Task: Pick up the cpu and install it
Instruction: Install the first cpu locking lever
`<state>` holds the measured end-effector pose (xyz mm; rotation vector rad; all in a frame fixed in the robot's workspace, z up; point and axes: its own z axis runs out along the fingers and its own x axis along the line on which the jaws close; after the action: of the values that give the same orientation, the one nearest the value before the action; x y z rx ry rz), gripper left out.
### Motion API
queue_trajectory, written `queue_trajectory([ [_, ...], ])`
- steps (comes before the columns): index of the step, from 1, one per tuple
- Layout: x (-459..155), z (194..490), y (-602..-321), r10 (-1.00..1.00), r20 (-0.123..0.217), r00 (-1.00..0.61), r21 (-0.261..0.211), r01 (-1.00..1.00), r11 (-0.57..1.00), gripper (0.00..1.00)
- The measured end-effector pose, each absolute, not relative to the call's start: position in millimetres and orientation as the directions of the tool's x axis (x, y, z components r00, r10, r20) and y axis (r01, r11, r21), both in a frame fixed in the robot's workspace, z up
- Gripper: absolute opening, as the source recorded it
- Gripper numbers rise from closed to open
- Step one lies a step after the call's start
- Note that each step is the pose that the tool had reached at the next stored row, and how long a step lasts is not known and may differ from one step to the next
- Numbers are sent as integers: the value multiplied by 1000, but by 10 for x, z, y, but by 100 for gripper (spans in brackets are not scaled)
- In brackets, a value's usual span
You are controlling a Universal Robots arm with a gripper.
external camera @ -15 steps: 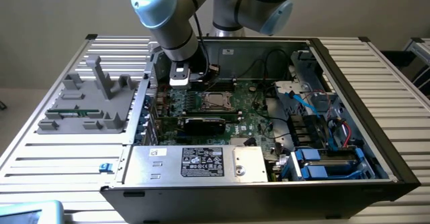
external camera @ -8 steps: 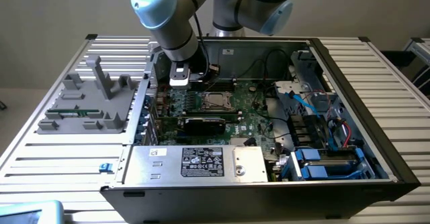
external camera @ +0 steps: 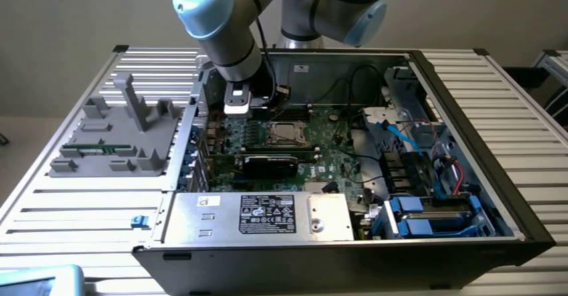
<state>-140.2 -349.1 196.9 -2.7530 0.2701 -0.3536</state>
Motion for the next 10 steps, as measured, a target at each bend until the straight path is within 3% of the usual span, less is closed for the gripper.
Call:
queue_trajectory([
  [10,-1393,1938,-3492,-231,209,950,-365,-143,-920,11],
])
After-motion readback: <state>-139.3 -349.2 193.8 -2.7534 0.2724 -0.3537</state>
